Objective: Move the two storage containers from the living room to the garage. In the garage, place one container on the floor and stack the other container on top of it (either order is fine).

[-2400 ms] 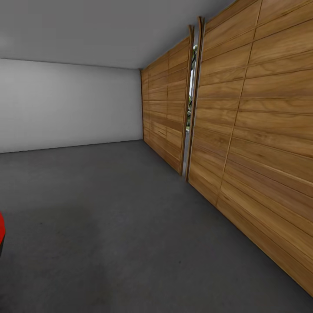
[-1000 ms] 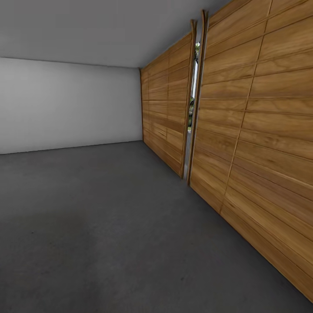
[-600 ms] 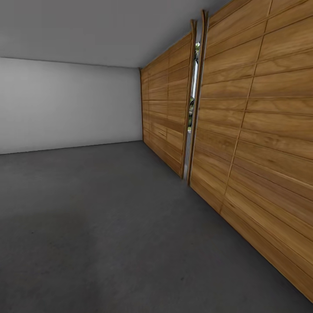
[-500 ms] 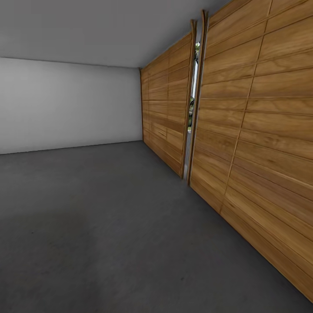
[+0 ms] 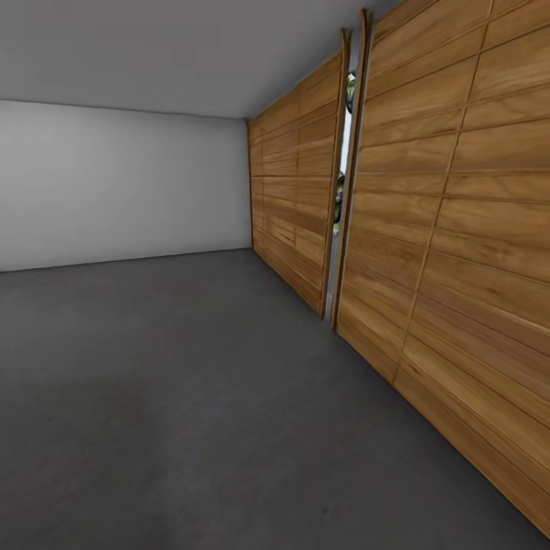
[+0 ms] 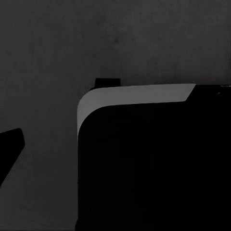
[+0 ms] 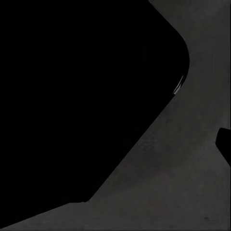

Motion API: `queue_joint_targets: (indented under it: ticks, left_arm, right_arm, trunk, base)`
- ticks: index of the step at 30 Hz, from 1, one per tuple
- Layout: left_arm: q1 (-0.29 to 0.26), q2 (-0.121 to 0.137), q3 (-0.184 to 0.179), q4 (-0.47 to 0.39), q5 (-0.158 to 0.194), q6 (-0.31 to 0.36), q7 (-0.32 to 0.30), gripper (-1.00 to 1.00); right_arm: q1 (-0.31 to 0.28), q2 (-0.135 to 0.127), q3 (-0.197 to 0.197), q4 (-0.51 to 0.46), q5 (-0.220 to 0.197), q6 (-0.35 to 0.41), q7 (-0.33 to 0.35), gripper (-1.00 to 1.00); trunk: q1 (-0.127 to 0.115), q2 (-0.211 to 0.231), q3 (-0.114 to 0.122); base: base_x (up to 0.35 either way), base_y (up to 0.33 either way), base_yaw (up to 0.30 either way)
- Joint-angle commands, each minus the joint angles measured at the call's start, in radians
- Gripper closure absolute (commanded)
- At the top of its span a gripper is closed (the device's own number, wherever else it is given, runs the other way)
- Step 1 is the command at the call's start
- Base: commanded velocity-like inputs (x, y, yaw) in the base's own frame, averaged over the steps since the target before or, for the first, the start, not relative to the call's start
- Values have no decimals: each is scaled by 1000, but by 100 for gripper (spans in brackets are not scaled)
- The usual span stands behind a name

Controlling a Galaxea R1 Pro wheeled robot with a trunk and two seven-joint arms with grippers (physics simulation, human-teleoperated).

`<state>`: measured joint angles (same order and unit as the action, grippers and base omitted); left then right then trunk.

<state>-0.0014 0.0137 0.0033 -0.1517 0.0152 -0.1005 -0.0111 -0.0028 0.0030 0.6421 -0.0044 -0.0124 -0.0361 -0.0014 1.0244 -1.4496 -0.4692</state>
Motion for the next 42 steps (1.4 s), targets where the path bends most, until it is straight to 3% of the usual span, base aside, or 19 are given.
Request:
queue_joint_targets:
  ticks: [1,24,42]
  left_arm:
    - [0,0,1,0,2,-2,-1,-100]
    - [0,0,1,0,2,-2,0,-100]
    - [0,2,4,0,3,-4,0,-100]
  right_arm:
    - [0,0,2,0,-1,-3,0,-100]
    - [0,0,2,1,0,-3,0,-100]
    - [0,0,10,0,9,-4,0,-100]
  trunk:
    - [1,0,-1]
    - [1,0,-1]
    - [1,0,-1]
  base:
    - [321,0,156]
    - [321,0,253]
    - [321,0,24]
